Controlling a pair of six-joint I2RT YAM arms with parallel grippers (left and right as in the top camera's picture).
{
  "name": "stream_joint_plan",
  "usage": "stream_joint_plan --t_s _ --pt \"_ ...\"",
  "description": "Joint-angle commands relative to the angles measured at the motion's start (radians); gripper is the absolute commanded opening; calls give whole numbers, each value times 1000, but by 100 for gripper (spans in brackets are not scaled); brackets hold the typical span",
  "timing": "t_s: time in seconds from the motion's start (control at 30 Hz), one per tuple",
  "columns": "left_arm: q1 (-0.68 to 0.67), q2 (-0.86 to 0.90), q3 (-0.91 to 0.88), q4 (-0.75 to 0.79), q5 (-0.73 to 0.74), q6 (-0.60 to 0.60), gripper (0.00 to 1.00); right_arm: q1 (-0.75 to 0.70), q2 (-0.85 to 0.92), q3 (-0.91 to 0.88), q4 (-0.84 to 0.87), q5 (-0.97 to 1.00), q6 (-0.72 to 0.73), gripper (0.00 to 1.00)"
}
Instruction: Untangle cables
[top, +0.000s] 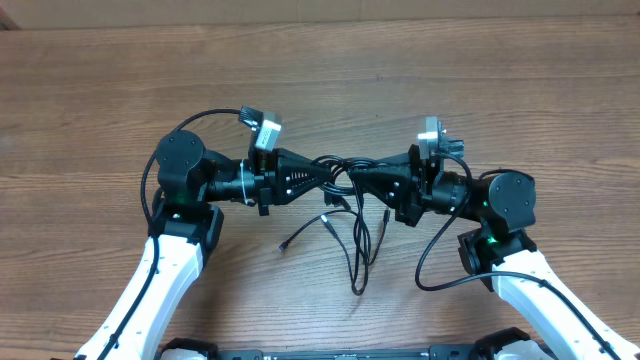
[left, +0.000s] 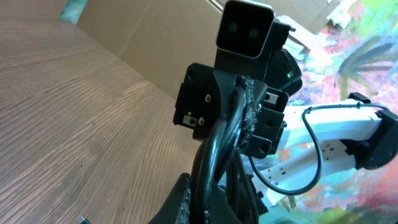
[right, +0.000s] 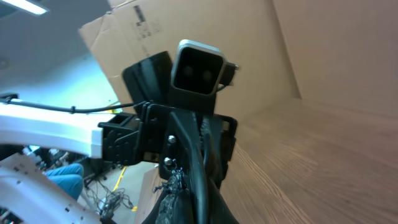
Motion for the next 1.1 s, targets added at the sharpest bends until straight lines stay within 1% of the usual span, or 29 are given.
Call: stream_joint_plan --t_s 0.0,0.2,0.3,0.43,0.6,0.7,1.07 --pt "-5 2 0 4 -43 8 4 5 -2 17 -55 64 -11 4" --pt "-5 2 0 -4 -111 8 4 5 -2 17 -169 178 8 4" --pt "-5 2 0 -4 -116 8 4 5 -2 17 -186 212 50 4" --pt "-5 2 0 -4 -116 8 4 5 -2 17 -217 256 54 4" --pt "-5 2 0 -24 -125 8 4 5 -2 17 -312 344 106 4" --pt "-5 2 0 -26 -127 8 4 5 -2 17 -336 359 114 4" --pt "-5 2 0 -26 -135 8 4 5 -2 17 -354 360 269 5"
